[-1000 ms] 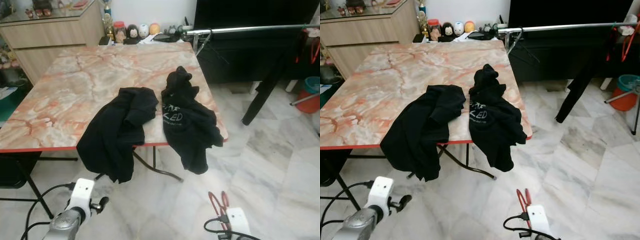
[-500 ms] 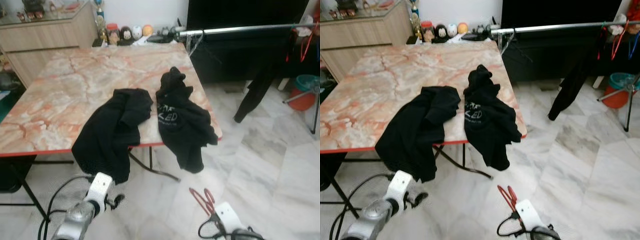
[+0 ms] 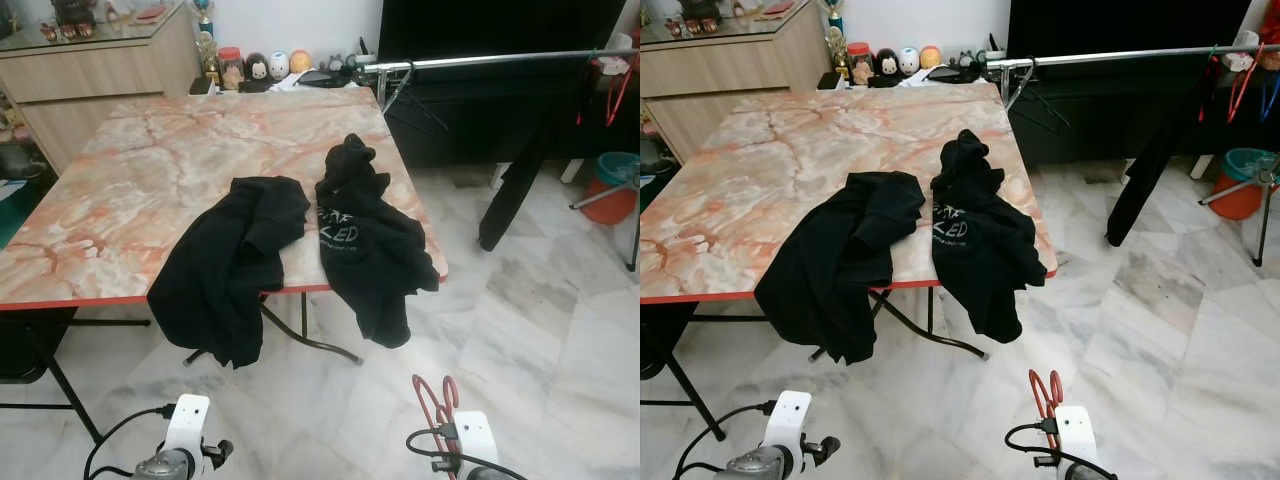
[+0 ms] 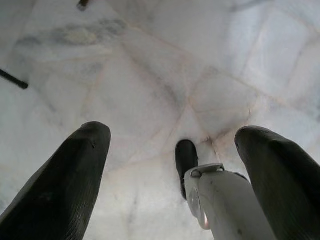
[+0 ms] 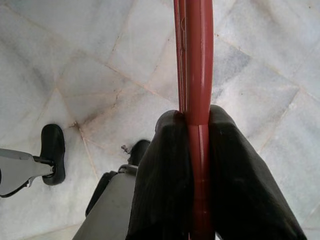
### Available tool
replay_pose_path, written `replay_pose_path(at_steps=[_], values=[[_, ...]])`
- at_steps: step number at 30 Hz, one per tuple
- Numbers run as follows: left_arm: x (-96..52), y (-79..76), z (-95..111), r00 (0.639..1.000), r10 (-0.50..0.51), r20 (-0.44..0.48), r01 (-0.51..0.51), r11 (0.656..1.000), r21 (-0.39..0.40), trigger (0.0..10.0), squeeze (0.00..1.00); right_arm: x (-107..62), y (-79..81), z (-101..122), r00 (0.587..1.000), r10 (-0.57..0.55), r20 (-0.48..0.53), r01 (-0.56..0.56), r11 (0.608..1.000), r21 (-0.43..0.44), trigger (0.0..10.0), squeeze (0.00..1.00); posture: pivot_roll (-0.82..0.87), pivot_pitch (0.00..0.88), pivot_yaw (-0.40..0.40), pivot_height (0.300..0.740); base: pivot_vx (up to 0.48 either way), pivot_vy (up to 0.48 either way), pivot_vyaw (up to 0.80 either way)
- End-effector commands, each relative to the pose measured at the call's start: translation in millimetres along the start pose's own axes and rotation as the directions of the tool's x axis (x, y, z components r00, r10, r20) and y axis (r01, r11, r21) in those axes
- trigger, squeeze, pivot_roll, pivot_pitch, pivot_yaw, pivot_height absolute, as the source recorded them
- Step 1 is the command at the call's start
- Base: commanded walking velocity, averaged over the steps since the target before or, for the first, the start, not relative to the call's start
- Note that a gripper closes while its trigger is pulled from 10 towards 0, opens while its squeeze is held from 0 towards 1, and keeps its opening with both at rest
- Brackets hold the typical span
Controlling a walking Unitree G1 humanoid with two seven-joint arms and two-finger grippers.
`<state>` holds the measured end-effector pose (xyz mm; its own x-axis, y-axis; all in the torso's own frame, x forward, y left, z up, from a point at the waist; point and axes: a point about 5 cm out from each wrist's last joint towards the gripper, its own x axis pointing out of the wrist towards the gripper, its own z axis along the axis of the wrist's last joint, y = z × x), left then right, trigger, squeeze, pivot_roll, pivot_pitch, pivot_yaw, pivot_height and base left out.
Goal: Hang hanger
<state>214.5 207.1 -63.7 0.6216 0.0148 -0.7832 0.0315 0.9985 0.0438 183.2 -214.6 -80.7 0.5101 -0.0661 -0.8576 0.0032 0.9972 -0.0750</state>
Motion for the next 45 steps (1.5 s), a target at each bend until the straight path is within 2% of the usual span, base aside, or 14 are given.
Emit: replay_pose_path(at_steps=[1,5,9,12,13,15,19,28,45], values=[[-0.9,3.9,-5.4,1.000,0.024,-0.015,-0.025,0.999,-0.022,10.0,0.00,0.0,0.8,0.4,1.000,0.002,0.007,-0.002,1.000,0.010,10.0,0.00,0.13,0.000,0.007,0.740,0.000,0.000,0.00],[-2.3,6.8,-11.8,0.999,0.039,-0.029,-0.040,0.999,-0.035,10.0,0.00,-0.1,1.1,-0.7,1.000,0.004,0.013,-0.004,1.000,0.014,10.0,0.00,0.13,0.000,0.007,0.740,0.000,0.000,0.00],[-3.6,9.7,-17.1,0.998,0.047,-0.042,-0.048,0.999,-0.026,10.0,0.00,-0.2,1.7,-1.2,1.000,0.013,0.012,-0.013,1.000,-0.019,10.0,0.00,0.13,0.000,0.009,0.740,0.000,0.000,0.25],[-4.3,8.3,-21.1,0.998,0.040,-0.045,-0.041,0.999,-0.012,10.0,0.00,-0.3,1.8,-3.2,1.000,-0.005,0.012,0.004,1.000,0.019,10.0,0.00,0.12,0.000,0.014,0.740,0.000,0.000,0.66],[-4.6,6.8,-23.8,0.998,0.040,-0.049,-0.040,0.999,-0.009,10.0,0.00,-0.4,2.1,-4.6,1.000,-0.017,0.014,0.016,0.998,0.056,10.0,0.00,0.12,0.000,0.016,0.740,0.000,-0.270,0.00],[-4.7,5.5,-25.4,0.998,0.038,-0.052,-0.039,0.999,-0.009,10.0,0.00,-0.5,2.4,-5.2,1.000,-0.019,0.017,0.018,0.998,0.066,10.0,0.00,0.12,0.000,0.016,0.740,0.000,-0.281,0.00],[-5.4,2.6,-30.6,0.997,0.035,-0.062,-0.035,0.999,-0.008,10.0,0.00,-0.8,0.1,-7.5,0.999,-0.041,0.000,0.041,0.999,0.022,10.0,0.00,0.12,0.000,0.015,0.740,0.000,-0.292,0.00],[-9.2,7.0,-43.2,0.995,0.036,-0.091,-0.035,0.999,0.010,10.0,0.00,-0.9,3.0,-9.9,0.999,-0.043,0.007,0.043,0.998,0.049,10.0,0.00,0.10,0.000,0.035,0.740,0.000,-0.292,0.00],[-7.2,3.1,-36.6,0.997,0.021,-0.068,-0.020,1.000,0.025,10.0,0.00,-0.7,4.2,-9.8,0.999,-0.046,0.007,0.046,0.998,0.047,10.0,0.00,0.10,0.000,0.040,0.740,0.000,-0.293,0.00]])
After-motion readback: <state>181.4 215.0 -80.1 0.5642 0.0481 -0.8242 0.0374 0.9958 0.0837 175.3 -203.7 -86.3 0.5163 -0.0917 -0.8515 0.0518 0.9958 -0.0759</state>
